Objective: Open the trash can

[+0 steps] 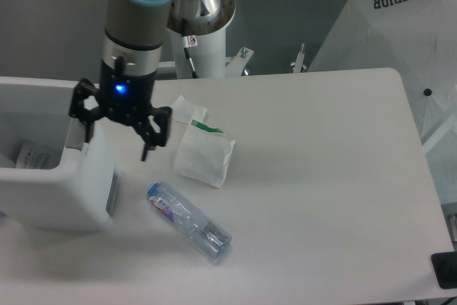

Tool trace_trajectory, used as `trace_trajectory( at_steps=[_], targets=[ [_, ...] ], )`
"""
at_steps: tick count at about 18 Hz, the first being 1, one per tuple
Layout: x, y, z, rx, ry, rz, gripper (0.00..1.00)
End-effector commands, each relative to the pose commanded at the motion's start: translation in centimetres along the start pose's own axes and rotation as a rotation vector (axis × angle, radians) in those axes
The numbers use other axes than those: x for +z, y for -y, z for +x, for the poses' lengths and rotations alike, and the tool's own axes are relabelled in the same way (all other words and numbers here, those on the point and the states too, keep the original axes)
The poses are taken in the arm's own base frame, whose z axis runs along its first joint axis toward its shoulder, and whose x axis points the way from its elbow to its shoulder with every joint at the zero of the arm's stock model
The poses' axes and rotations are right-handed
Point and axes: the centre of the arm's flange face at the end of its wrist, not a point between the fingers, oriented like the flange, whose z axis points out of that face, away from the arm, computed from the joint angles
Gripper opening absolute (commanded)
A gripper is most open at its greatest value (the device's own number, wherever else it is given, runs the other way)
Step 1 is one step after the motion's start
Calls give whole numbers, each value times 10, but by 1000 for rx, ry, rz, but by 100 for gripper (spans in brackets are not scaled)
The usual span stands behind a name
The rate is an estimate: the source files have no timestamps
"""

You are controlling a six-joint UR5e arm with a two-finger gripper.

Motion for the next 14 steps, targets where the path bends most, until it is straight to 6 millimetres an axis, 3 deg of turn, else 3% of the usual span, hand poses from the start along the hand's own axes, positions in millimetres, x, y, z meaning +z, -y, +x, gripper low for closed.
trace_trajectory(
  at_steps=[3,8,14],
  targets=[
    [-7,-8,-48,-46,38,8,100],
    [9,-32,-135,-76,80,-39,100],
    [36,-54,-188,177,150,-178,100]
  ],
)
